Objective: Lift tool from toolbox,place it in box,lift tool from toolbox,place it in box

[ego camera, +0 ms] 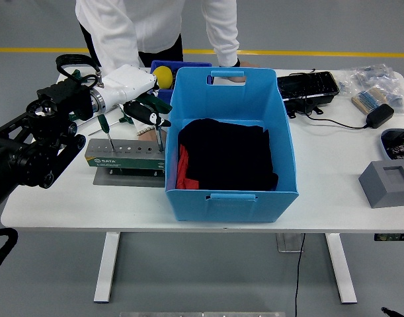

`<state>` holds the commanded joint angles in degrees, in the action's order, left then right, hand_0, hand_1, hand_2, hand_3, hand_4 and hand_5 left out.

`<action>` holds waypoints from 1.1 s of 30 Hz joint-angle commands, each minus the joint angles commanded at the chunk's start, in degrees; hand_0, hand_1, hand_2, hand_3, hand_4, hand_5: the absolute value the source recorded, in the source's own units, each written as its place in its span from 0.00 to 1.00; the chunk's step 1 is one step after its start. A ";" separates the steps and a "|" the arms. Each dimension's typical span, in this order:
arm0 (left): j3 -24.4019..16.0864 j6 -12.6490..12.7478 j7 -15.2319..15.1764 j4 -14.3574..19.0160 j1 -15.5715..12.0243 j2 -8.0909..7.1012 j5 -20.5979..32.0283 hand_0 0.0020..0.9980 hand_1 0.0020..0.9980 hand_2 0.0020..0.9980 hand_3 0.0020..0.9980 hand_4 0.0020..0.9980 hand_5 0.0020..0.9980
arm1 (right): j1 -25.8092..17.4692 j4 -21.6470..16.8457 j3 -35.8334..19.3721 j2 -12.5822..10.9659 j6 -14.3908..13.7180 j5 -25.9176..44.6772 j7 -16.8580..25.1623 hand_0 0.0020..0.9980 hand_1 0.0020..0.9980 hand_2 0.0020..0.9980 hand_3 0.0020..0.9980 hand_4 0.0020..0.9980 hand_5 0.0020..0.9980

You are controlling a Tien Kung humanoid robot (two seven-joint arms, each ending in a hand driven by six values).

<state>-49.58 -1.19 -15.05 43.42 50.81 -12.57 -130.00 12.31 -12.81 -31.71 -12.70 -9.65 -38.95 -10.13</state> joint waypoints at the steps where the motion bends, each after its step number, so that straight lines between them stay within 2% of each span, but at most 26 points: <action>1: 0.02 -0.03 0.16 0.01 0.00 0.00 0.00 0.23 0.08 0.10 0.14 1.00 0.77 | 0.01 0.00 0.03 -0.01 0.00 0.06 0.01 0.62 0.60 0.67 0.54 0.78 0.65; 5: 0.12 -0.11 0.67 0.20 -0.05 0.02 0.00 0.23 0.08 0.10 0.14 1.00 0.77 | 0.05 0.02 0.03 0.00 -0.02 0.07 0.03 0.62 0.60 0.67 0.54 0.78 0.65; 6: 0.11 -0.16 0.73 0.25 -0.08 0.04 0.00 0.19 0.05 0.08 0.12 1.00 0.78 | 0.05 0.02 -0.01 0.01 -0.02 0.02 0.02 0.62 0.60 0.67 0.54 0.78 0.65; 17: 0.06 -1.06 1.15 0.17 -0.21 0.22 0.00 0.18 0.03 0.06 0.10 1.00 0.79 | 0.12 0.03 -0.04 -0.01 0.02 -0.04 0.03 0.62 0.60 0.67 0.54 0.78 0.65; 19: 0.12 -1.09 1.11 0.10 -0.17 0.26 0.00 0.17 0.00 0.03 0.06 1.00 0.80 | 0.12 0.03 -0.03 -0.01 0.00 -0.03 0.04 0.62 0.60 0.67 0.54 0.78 0.65; 29: 0.48 0.89 0.87 -0.33 0.08 0.35 0.00 0.16 0.00 0.01 0.05 1.00 0.81 | 0.25 0.03 0.04 -0.11 -0.04 0.10 0.08 0.62 0.60 0.67 0.54 0.78 0.65; 30: 0.54 1.17 0.85 -0.40 0.08 0.34 0.00 0.16 0.00 0.00 0.04 1.00 0.78 | 0.25 0.03 0.05 -0.13 -0.06 0.15 0.09 0.62 0.60 0.67 0.54 0.78 0.65; 33: 0.72 1.69 0.77 -0.45 0.02 0.29 0.00 0.16 0.00 0.00 0.04 1.00 0.78 | 0.24 0.02 0.09 -0.14 -0.07 0.21 0.10 0.62 0.60 0.67 0.54 0.78 0.65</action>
<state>-48.87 0.51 -14.28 42.97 50.83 -12.28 -130.00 12.55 -12.78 -31.62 -12.84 -9.72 -38.73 -10.04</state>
